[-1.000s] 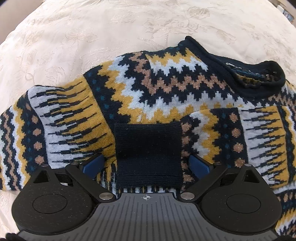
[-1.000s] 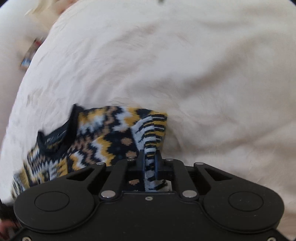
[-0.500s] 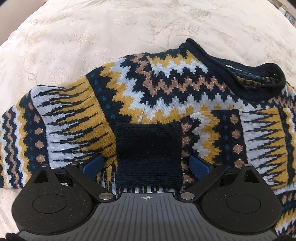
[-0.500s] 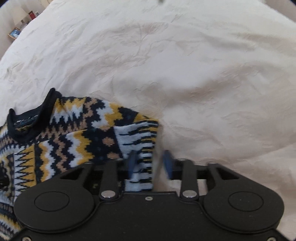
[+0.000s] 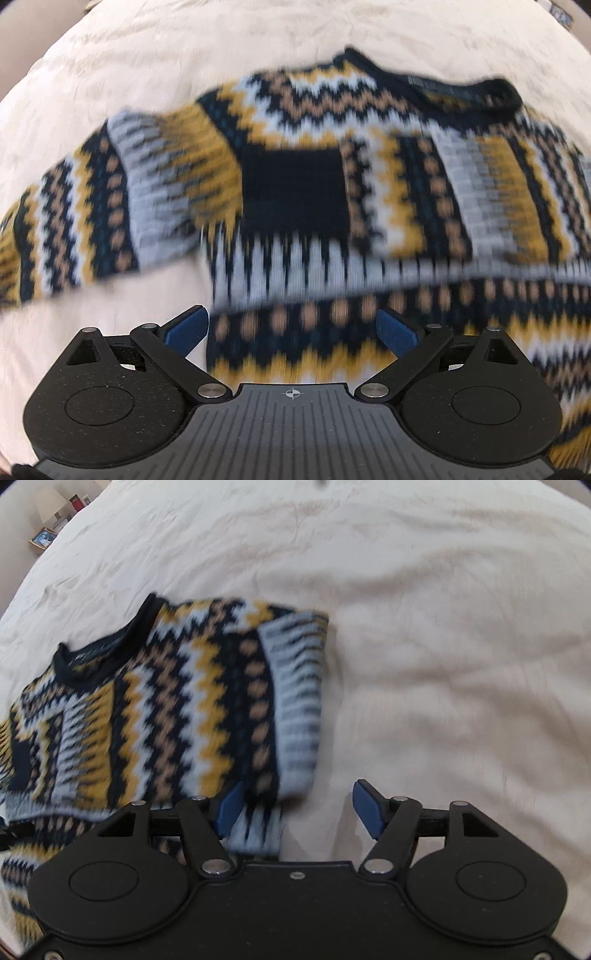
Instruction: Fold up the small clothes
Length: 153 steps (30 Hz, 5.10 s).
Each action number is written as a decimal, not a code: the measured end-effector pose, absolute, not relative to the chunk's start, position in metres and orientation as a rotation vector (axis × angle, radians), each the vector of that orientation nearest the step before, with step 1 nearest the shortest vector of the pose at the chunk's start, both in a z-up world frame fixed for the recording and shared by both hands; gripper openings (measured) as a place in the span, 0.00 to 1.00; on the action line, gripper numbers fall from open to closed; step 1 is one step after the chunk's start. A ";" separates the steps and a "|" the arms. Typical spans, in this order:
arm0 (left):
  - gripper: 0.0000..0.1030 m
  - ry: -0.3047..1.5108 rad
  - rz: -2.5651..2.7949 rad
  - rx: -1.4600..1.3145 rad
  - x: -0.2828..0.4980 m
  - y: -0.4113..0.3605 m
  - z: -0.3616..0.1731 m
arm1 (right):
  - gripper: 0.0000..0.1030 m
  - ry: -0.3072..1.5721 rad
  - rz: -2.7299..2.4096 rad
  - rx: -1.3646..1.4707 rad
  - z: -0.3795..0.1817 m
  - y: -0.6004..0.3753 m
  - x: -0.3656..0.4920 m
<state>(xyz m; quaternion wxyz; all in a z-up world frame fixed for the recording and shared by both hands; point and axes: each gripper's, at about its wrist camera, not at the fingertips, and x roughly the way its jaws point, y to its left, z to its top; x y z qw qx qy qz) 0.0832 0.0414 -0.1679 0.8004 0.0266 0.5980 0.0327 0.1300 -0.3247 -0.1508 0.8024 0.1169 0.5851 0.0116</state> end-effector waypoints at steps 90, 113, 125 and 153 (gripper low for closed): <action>0.17 0.895 0.423 -0.491 0.032 0.401 -0.108 | 0.94 1.218 0.353 0.249 -0.097 -0.075 0.085; 0.16 0.694 -0.003 -0.345 0.093 0.110 -0.014 | 0.92 1.196 0.416 0.354 -0.099 -0.232 0.063; 0.62 0.878 0.174 -0.161 0.077 0.085 -0.073 | 0.92 1.207 0.406 0.336 -0.097 -0.265 0.062; 0.62 1.024 0.591 0.114 0.085 0.273 -0.146 | 0.92 1.225 0.364 0.232 -0.091 -0.153 0.098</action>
